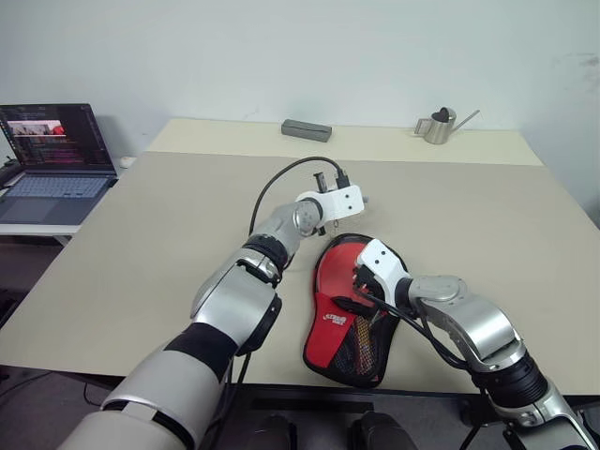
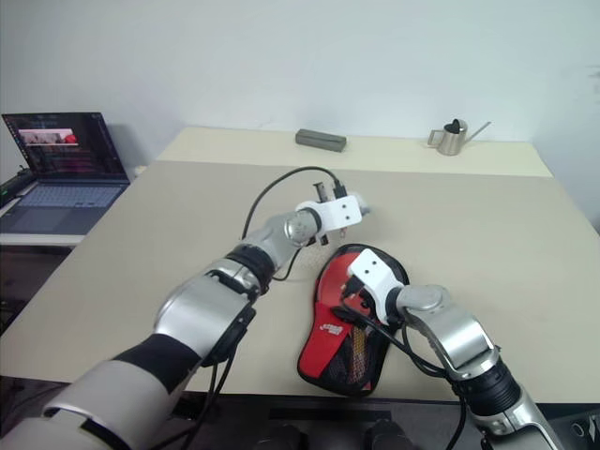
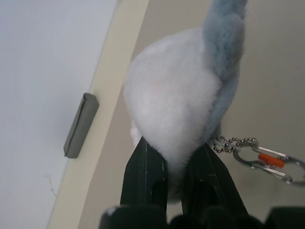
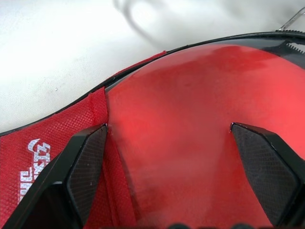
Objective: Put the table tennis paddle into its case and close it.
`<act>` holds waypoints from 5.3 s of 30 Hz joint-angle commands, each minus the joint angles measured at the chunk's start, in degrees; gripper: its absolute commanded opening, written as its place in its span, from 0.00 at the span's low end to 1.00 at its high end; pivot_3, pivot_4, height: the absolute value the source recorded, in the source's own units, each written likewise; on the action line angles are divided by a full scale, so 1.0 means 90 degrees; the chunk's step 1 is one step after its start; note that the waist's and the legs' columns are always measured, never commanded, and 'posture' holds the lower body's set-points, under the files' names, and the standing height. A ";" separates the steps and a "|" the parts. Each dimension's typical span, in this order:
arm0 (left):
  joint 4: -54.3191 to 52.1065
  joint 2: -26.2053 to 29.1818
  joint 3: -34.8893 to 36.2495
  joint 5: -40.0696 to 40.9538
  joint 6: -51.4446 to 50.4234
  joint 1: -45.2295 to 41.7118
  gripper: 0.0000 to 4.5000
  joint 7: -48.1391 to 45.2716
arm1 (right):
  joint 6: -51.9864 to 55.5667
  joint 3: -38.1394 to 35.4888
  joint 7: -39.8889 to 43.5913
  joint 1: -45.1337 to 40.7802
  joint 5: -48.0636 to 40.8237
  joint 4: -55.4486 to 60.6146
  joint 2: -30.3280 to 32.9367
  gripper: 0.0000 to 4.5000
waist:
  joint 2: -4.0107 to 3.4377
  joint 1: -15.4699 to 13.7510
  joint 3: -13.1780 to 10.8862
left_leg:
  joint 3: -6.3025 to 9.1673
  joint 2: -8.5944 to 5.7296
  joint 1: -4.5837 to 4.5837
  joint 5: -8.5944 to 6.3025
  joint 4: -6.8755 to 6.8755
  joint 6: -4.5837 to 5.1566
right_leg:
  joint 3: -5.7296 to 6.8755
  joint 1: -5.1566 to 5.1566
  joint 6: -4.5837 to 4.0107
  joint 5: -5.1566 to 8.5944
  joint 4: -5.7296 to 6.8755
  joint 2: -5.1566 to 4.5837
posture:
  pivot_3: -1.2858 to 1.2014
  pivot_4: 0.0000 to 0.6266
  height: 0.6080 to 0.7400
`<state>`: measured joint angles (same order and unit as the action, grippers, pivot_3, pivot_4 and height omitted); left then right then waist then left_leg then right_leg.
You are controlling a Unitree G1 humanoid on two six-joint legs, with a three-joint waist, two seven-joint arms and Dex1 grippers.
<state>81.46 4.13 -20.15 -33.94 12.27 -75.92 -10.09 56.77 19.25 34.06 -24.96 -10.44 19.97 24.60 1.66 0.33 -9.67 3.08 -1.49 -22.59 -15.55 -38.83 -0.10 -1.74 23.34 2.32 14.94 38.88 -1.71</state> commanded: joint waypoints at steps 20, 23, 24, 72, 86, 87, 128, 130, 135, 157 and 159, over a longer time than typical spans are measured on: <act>-0.0249 -0.1142 -0.0138 -0.0130 0.0149 -0.0510 0.02 0.0722 | 0.0721 0.0342 -0.0132 0.0462 -0.0143 0.0250 -0.0054 1.00 | -0.0001 0.0002 0.0000 | -0.0004 0.0001 0.0002 -0.0003 0.0007 -0.0004 | -0.0004 -0.0001 0.0006 0.0004 -0.0010 0.0000 | 0.52 0.24 1.00; -0.0252 -0.1237 -0.0121 -0.0106 0.0163 -0.0501 0.02 0.0699 | 0.0723 0.0369 -0.0166 0.0460 -0.0143 0.0253 -0.0082 1.00 | 0.0000 0.0002 0.0000 | -0.0004 0.0000 0.0002 -0.0003 0.0006 -0.0004 | -0.0004 -0.0001 0.0006 0.0004 -0.0010 0.0000 | 0.52 0.24 1.00; -0.0252 -0.1270 -0.0130 -0.0111 0.0172 -0.0502 0.02 0.0681 | 0.0721 0.0377 -0.0171 0.0457 -0.0142 0.0251 -0.0087 1.00 | 0.0000 0.0002 0.0000 | -0.0004 0.0000 0.0001 -0.0003 0.0006 -0.0004 | -0.0004 -0.0001 0.0006 0.0004 -0.0010 0.0000 | 0.52 0.24 1.00; -0.1723 -0.0973 0.1789 0.3382 0.0913 0.0076 0.79 -0.6797 | 0.0285 0.0363 -0.0068 0.0057 -0.0028 -0.0357 -0.0195 1.00 | -0.0015 0.0226 -0.0003 | -0.0017 0.0009 0.0015 -0.0004 0.0009 -0.0003 | -0.0019 -0.0004 0.0004 0.0004 -0.0003 0.0008 | 0.52 0.24 1.00; -0.4552 0.1740 0.2385 0.4556 -0.1493 0.1560 0.79 -0.7146 | 0.0207 0.0262 0.0059 -0.0046 -0.0177 -0.0366 -0.0166 1.00 | -0.0028 0.0228 -0.0001 | -0.0011 0.0016 0.0033 -0.0004 0.0008 -0.0002 | -0.0026 -0.0012 0.0001 0.0004 0.0004 0.0014 | 0.52 0.24 1.00; -0.4564 0.1900 0.2399 0.4546 -0.1513 0.1640 0.79 -0.7060 | 0.0208 0.0241 0.0072 -0.0056 -0.0207 -0.0356 -0.0158 1.00 | -0.0028 0.0222 -0.0001 | -0.0010 0.0016 0.0031 -0.0004 0.0008 -0.0002 | -0.0026 -0.0011 0.0001 0.0004 0.0003 0.0014 | 0.52 0.24 1.00; -0.5750 0.2405 0.0902 0.4858 -0.2122 0.2796 0.98 -0.8036 | 0.1657 -0.4681 0.1588 0.1194 -0.4306 0.2227 0.3095 1.00 | -0.0011 0.0143 -0.0034 | -0.0002 0.0011 -0.0027 -0.0007 0.0012 0.0002 | -0.0029 0.0017 -0.0003 0.0004 -0.0033 -0.0028 | 0.52 0.24 1.00; -0.5710 0.2269 0.0901 0.4861 -0.2038 0.2790 0.99 -0.7957 | 0.1563 -0.4801 0.1573 0.1349 -0.4302 0.2209 0.3271 1.00 | -0.0010 0.0137 -0.0035 | -0.0004 0.0010 -0.0028 -0.0007 0.0010 0.0002 | -0.0030 0.0016 -0.0002 0.0004 -0.0033 -0.0029 | 0.52 0.24 1.00; -0.5713 0.1856 0.0864 0.4847 -0.1853 0.2828 0.99 -0.7733 | 0.1191 -0.4650 0.1187 0.1550 -0.3942 0.2018 0.3453 1.00 | -0.0008 0.0127 -0.0036 | -0.0002 0.0010 -0.0027 -0.0007 0.0009 0.0002 | -0.0030 0.0013 -0.0001 0.0005 -0.0034 -0.0030 | 0.52 0.24 1.00; -0.3500 0.0738 0.0000 0.3529 -0.0719 0.2563 0.99 -0.6664 | 0.1071 -0.4708 0.0240 0.1010 -0.4194 0.1520 0.3433 1.00 | -0.0005 0.0096 -0.0038 | -0.0006 0.0004 -0.0019 -0.0007 0.0007 0.0003 | -0.0029 0.0000 0.0002 0.0005 -0.0036 -0.0022 | 0.52 0.24 1.00; -0.3177 0.0684 0.0005 0.3404 -0.0576 0.2501 0.99 -0.6409 | 0.0848 -0.4468 0.0202 0.0787 -0.3923 0.1246 0.3489 1.00 | -0.0005 0.0098 -0.0037 | -0.0009 0.0004 -0.0014 -0.0007 0.0007 0.0003 | -0.0029 -0.0002 0.0002 0.0005 -0.0036 -0.0022 | 0.52 0.24 1.00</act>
<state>50.15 10.43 -19.57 -0.80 5.92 -53.67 -70.07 66.73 -21.15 36.16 -16.33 -47.56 32.15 55.19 1.61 1.22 -10.00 3.01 -1.45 -22.69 -15.62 -38.76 -0.08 -2.00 23.30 2.34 14.98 38.56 -1.91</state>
